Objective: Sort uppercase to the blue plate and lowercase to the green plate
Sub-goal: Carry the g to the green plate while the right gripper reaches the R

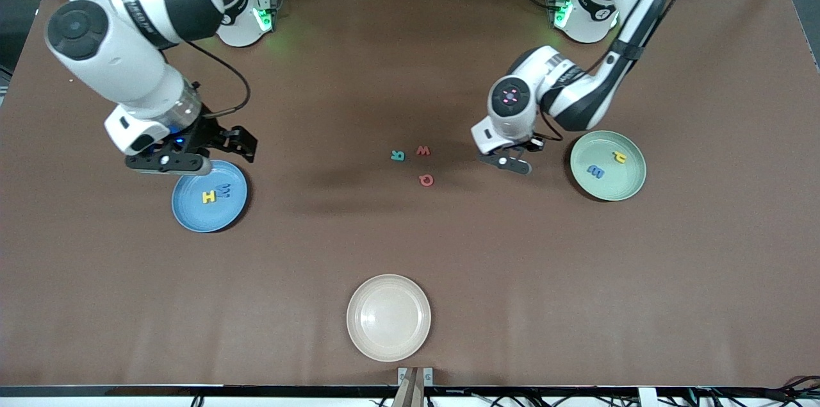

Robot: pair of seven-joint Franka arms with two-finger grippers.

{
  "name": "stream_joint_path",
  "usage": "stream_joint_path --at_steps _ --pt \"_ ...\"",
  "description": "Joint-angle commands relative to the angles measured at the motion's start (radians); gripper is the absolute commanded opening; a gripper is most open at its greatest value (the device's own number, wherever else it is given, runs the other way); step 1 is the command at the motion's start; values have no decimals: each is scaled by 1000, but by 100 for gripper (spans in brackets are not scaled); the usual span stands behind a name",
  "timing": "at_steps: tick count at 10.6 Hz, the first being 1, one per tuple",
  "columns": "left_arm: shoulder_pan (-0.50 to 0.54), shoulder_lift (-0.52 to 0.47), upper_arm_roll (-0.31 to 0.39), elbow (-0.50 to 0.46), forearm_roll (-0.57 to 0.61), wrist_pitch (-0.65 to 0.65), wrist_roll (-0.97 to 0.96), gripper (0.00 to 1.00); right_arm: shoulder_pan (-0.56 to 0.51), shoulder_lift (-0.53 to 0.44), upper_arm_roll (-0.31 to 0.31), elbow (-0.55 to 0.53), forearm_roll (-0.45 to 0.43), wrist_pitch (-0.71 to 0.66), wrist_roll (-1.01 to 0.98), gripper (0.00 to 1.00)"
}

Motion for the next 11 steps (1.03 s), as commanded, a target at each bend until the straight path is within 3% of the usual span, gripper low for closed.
stream_joint_path --at_steps 1,3,5,9,10,11 --pt "127 -117 -40 -116 38 -2 148 0 1 26 64 -1 4 8 98 97" --pt "202 -174 -40 -153 44 -2 296 0 6 52 113 -3 2 12 135 97" --pt "296 -193 -40 -176 69 4 376 0 36 79 144 -41 -2 97 217 97" --pt "449 -164 -35 -231 103 133 454 0 156 185 154 -46 -62 214 389 97" --pt "456 -157 -35 -228 91 134 444 6 179 219 154 -46 -79 252 433 97" --pt "456 -154 -35 -225 37 137 439 25 222 254 154 -46 -93 289 470 97"
